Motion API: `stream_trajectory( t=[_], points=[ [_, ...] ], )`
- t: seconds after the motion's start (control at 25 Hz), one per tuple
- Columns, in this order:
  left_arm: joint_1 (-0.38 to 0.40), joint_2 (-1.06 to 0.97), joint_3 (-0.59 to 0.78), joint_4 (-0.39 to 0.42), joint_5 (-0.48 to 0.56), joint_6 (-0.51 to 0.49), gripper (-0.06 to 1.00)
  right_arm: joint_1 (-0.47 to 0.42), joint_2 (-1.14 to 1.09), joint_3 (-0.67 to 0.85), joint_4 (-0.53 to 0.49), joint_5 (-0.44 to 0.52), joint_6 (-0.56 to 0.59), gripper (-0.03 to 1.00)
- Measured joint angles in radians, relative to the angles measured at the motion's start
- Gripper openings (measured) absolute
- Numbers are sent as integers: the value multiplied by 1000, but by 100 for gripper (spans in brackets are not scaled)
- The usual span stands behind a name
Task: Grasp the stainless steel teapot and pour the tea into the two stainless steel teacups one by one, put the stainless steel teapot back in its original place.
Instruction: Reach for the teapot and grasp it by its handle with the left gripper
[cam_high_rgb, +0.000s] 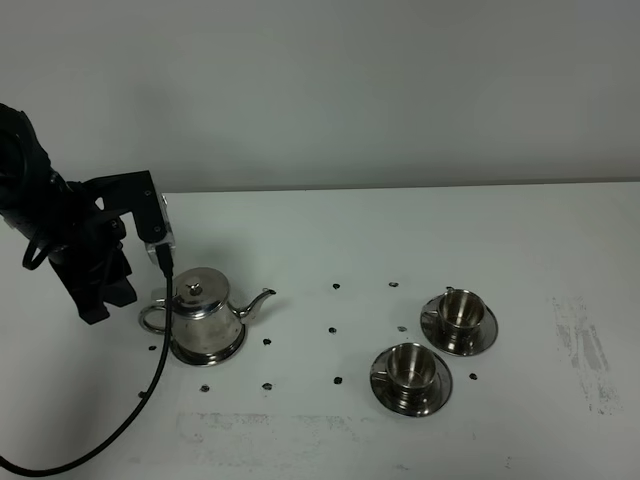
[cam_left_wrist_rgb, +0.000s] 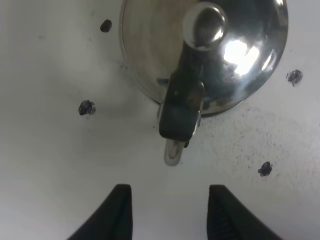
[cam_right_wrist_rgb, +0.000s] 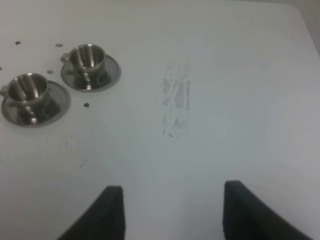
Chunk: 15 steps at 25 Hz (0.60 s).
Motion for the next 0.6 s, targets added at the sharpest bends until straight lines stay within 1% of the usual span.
stream_trajectory(
  t=[0.12, 0.28, 0.4, 0.48, 0.6],
  points=[
    [0, 16, -46, -5, 37, 33, 42, 0, 0, 0, 0, 0, 0, 46],
    [-2, 65, -165, -45, 139, 52, 42, 0, 0, 0, 0, 0, 0, 46],
    [-20, 108, -194, -47, 183, 58, 42, 0, 0, 0, 0, 0, 0, 46],
    [-33, 131, -195, -38, 196, 62, 42, 0, 0, 0, 0, 0, 0, 46],
    [-55, 142, -188, 12, 202, 90, 41, 0, 0, 0, 0, 0, 0, 46]
  ],
)
